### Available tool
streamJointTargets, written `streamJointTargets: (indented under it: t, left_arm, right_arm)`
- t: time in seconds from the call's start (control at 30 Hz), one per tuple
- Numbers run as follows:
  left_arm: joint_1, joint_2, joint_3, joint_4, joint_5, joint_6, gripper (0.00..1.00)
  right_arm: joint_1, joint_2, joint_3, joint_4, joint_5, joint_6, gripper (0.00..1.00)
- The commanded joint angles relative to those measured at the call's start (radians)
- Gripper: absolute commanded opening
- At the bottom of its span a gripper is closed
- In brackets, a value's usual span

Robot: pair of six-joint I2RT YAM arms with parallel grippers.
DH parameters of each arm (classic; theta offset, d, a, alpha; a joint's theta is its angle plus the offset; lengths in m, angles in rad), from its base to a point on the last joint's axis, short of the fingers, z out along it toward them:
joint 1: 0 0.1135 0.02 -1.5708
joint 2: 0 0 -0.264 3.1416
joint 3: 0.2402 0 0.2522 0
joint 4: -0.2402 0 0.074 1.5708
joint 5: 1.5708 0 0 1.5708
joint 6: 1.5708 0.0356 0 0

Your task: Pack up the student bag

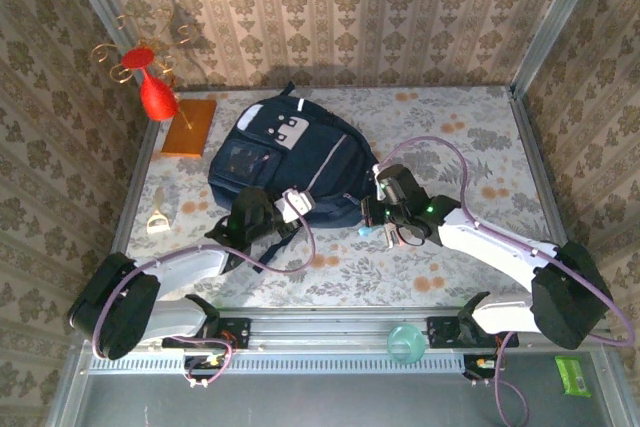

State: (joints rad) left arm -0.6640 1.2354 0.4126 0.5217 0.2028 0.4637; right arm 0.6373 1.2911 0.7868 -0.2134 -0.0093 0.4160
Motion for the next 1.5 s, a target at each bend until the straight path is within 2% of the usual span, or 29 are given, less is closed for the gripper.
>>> streamJointTargets:
  t: [0.0, 0.1, 0.2, 0.23, 0.33, 0.63, 0.93, 1.23, 1.47]
  left_arm:
    - [0.016, -0.022, 0.005, 0.037, -0.014, -0.038, 0.0]
    - [0.017, -0.02, 0.005, 0.038, -0.014, -0.038, 0.0]
    - [0.017, -0.013, 0.006, 0.045, -0.014, -0.044, 0.0]
    - [0.017, -0.013, 0.006, 0.045, -0.013, -0.045, 0.0]
    - [0.017, -0.017, 0.005, 0.046, -0.014, -0.045, 0.0]
    - [0.017, -0.033, 0.0, 0.043, -0.014, -0.052, 0.0]
    - [0.017, -0.057, 0.006, 0.017, -0.027, -0.052, 0.0]
    - [0.017, -0.041, 0.011, 0.028, -0.032, -0.052, 0.0]
    - [0.017, -0.021, 0.009, 0.042, -0.032, -0.053, 0.0]
  right_arm:
    - [0.001, 0.006, -0.011, 0.053, -0.105, -0.099, 0.17]
    - [0.0, 0.015, 0.017, 0.024, -0.087, -0.182, 0.37]
    - [-0.017, 0.033, 0.036, 0.019, -0.066, -0.256, 0.52]
    - [-0.026, 0.045, 0.045, 0.014, -0.073, -0.276, 0.56]
    - [-0.046, 0.089, 0.083, -0.007, -0.12, -0.344, 0.6]
    - [-0.114, 0.215, 0.188, -0.041, -0.353, -0.459, 0.57]
    - [-0.148, 0.297, 0.224, -0.085, -0.426, -0.49, 0.5]
    - [-0.177, 0.31, 0.141, 0.07, -0.52, -0.424, 0.44]
    - [-0.177, 0.334, 0.12, 0.135, -0.535, -0.401, 0.31]
